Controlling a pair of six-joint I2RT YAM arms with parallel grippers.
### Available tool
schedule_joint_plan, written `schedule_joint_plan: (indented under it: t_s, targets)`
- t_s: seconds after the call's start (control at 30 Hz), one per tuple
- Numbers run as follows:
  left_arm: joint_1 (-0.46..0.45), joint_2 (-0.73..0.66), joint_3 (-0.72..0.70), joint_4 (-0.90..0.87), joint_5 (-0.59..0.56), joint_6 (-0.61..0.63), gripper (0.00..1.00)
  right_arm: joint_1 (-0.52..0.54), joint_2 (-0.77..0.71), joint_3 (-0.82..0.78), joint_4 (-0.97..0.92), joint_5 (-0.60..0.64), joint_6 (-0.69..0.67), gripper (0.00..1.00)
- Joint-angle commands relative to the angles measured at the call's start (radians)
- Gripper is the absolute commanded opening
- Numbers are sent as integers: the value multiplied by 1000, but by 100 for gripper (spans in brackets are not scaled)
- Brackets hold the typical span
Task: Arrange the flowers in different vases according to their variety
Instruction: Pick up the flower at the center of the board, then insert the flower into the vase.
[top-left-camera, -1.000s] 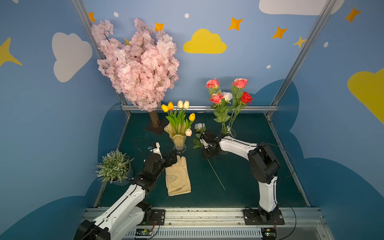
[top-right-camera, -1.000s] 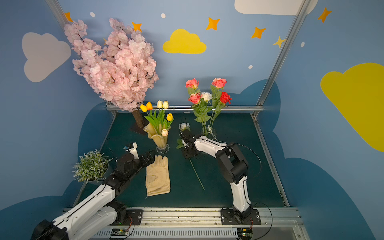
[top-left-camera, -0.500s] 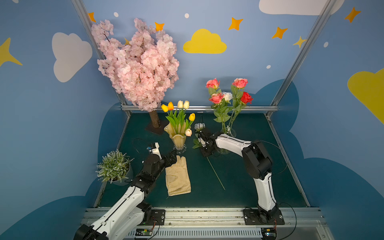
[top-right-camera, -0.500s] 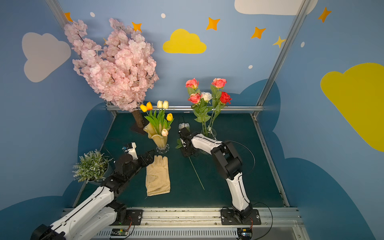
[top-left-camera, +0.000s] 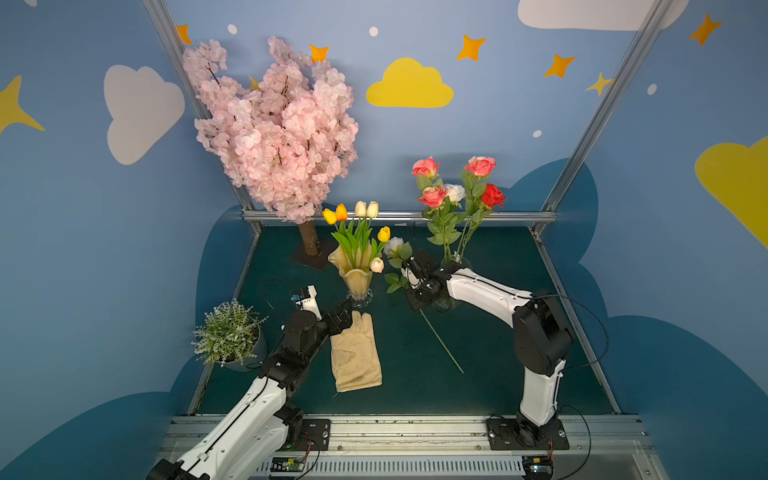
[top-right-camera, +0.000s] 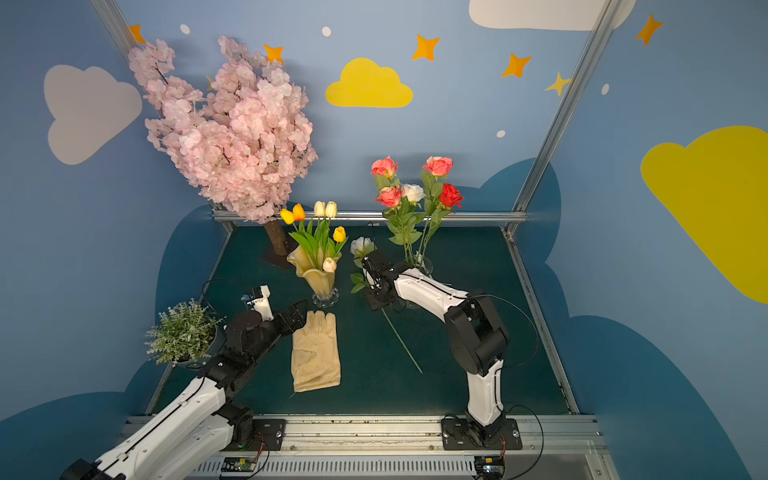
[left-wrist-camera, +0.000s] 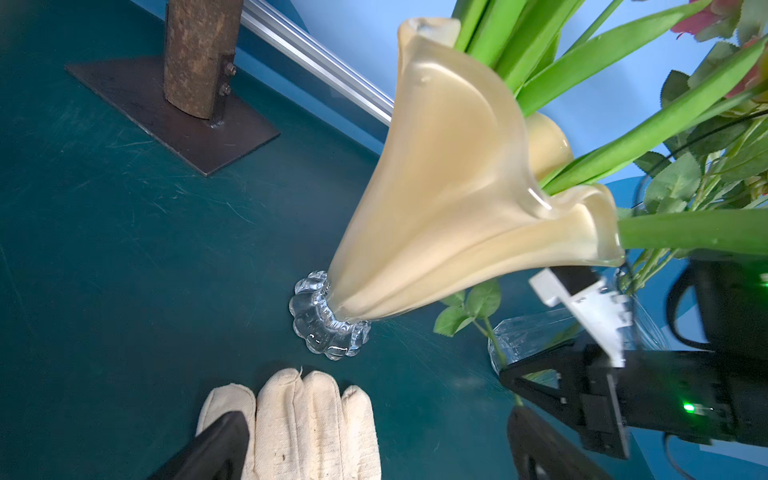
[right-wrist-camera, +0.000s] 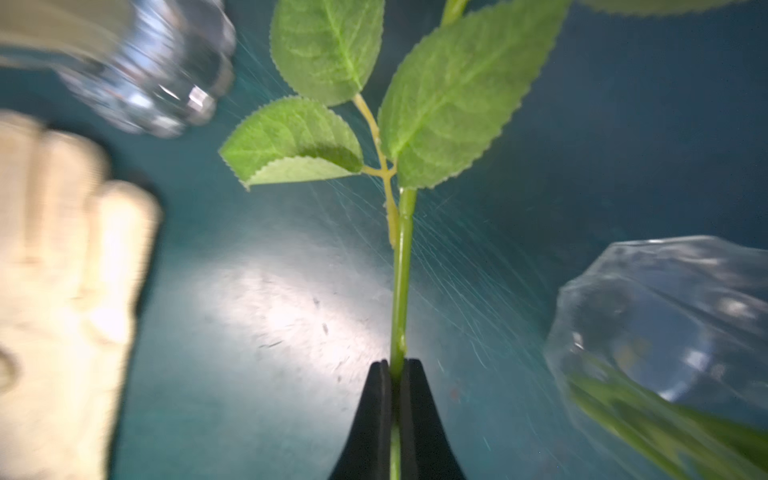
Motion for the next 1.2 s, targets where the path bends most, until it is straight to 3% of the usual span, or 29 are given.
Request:
schedule_joint_plan:
  t_s: [0.0,0.23,0.43,0.63,0.93,1.17]
  targets:
    - [4,-40,-8,-16,2,30,100,6,-128,-49,90,5,21,0]
    - [2,-210,-20,-89,-32,64,100,6,-380,-160,221,-4,32,0]
    - [-1,-360,-45,-133,-63,77,100,5,-594,-284,451,-31,52,0]
    - [-1,-352,-58,-116,-73,79,100,-3,-775,-375,699,11,-45,0]
    - [-1,-278,-50,-88,-64,82,100,-44,-888,-353,849,206,-199,0]
    - [-1,-243,-50,-67,-57,85,100,-158,-821,-341,994,249,-236,0]
